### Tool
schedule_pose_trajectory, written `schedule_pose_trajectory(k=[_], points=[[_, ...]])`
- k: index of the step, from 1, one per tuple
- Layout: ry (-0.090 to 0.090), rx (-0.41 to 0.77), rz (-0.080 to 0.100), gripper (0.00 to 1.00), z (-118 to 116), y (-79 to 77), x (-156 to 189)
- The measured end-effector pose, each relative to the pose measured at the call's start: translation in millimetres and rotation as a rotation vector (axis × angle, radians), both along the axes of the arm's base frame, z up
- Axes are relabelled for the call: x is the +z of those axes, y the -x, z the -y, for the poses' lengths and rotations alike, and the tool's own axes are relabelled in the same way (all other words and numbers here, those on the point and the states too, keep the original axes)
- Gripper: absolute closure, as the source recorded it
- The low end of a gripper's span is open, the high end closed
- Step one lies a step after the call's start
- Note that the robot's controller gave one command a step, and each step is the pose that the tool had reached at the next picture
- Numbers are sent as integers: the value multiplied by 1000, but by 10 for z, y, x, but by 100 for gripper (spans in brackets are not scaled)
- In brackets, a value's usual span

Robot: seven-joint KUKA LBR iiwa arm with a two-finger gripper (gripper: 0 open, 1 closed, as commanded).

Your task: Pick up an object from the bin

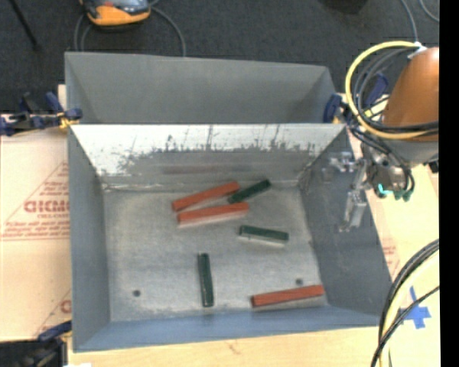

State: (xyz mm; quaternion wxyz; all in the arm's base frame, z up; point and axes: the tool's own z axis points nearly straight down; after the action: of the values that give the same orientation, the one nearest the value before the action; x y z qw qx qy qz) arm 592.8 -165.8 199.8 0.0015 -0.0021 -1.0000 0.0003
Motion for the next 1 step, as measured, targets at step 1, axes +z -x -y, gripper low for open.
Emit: schedule_pose_trajectory(k=[1], points=[[2,4,8,0,-7,-17,51]])
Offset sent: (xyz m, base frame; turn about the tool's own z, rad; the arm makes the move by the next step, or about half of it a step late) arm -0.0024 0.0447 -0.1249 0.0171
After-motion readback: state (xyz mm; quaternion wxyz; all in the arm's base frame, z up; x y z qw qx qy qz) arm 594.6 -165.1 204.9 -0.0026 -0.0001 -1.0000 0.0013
